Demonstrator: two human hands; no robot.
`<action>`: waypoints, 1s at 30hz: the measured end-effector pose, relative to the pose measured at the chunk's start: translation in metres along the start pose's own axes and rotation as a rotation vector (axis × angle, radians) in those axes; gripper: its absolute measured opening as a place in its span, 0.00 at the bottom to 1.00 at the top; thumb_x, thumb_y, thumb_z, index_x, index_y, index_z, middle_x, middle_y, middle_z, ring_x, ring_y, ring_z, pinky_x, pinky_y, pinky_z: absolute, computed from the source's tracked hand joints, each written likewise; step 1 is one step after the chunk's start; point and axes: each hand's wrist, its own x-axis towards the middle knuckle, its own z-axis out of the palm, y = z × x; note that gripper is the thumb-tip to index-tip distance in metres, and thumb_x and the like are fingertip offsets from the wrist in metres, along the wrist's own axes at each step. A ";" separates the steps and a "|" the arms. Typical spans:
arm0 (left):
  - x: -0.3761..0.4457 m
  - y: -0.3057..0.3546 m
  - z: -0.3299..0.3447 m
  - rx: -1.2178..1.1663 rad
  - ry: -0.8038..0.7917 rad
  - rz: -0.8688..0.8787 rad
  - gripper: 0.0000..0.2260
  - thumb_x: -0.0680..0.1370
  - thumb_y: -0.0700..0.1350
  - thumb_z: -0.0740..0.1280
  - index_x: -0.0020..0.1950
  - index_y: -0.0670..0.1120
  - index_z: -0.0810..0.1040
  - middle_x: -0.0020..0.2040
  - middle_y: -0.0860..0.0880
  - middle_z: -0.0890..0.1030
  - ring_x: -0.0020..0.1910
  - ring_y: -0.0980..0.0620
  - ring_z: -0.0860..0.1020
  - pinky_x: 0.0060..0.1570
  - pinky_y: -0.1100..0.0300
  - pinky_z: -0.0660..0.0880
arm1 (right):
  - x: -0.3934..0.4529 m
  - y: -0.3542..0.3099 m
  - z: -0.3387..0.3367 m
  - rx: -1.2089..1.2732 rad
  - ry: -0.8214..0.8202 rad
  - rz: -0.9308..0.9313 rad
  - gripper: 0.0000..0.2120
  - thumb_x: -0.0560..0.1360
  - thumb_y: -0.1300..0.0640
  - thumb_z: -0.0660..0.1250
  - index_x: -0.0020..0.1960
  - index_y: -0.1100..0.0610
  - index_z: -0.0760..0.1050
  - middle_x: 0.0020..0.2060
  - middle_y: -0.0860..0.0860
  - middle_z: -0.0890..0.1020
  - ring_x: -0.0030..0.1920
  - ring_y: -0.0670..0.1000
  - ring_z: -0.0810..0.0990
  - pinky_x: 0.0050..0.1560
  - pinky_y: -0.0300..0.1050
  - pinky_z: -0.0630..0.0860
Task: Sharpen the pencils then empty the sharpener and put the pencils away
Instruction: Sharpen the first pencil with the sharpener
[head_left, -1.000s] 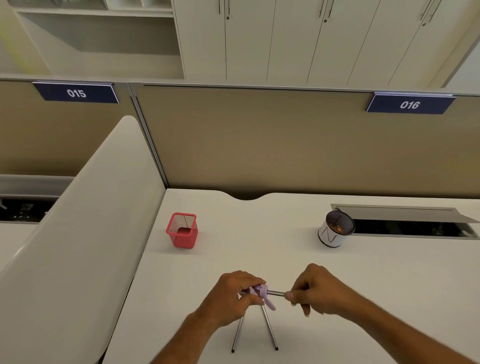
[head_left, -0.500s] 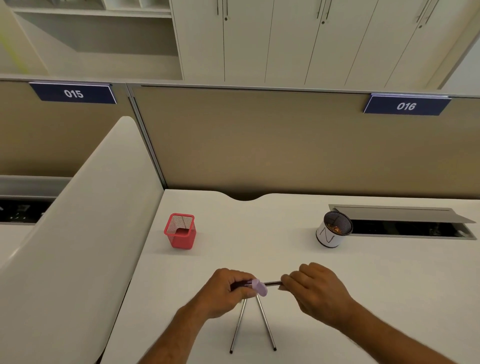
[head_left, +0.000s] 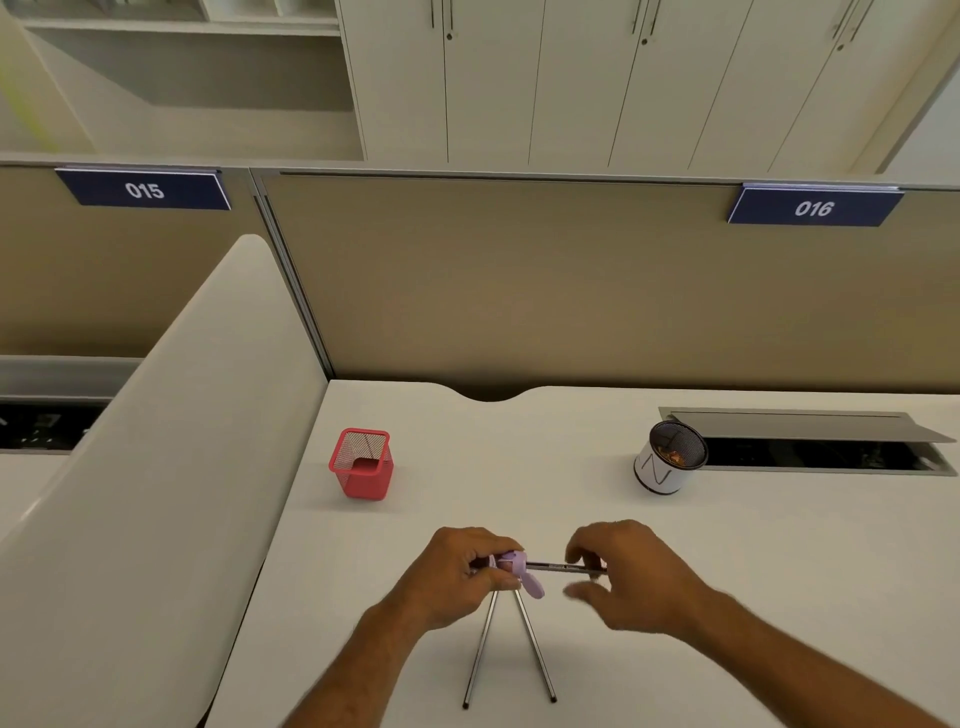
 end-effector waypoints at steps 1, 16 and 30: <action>0.000 0.000 -0.001 -0.012 -0.023 -0.022 0.09 0.73 0.44 0.71 0.50 0.56 0.84 0.45 0.56 0.84 0.44 0.57 0.79 0.48 0.59 0.78 | -0.002 0.001 0.003 -0.080 0.098 -0.067 0.10 0.71 0.45 0.71 0.46 0.51 0.80 0.36 0.45 0.81 0.34 0.49 0.78 0.35 0.42 0.74; -0.002 0.001 0.001 0.093 0.055 0.100 0.10 0.72 0.41 0.73 0.51 0.53 0.84 0.45 0.61 0.84 0.45 0.58 0.79 0.47 0.64 0.76 | 0.000 0.003 0.011 0.118 -0.026 0.069 0.15 0.77 0.46 0.65 0.38 0.53 0.82 0.26 0.50 0.80 0.27 0.51 0.75 0.33 0.45 0.72; 0.001 0.000 -0.001 0.136 0.143 0.178 0.11 0.72 0.43 0.74 0.53 0.51 0.85 0.51 0.59 0.85 0.49 0.58 0.78 0.51 0.64 0.75 | -0.015 0.015 -0.007 0.864 -0.406 0.324 0.20 0.81 0.47 0.59 0.45 0.60 0.81 0.24 0.54 0.79 0.19 0.48 0.65 0.23 0.38 0.61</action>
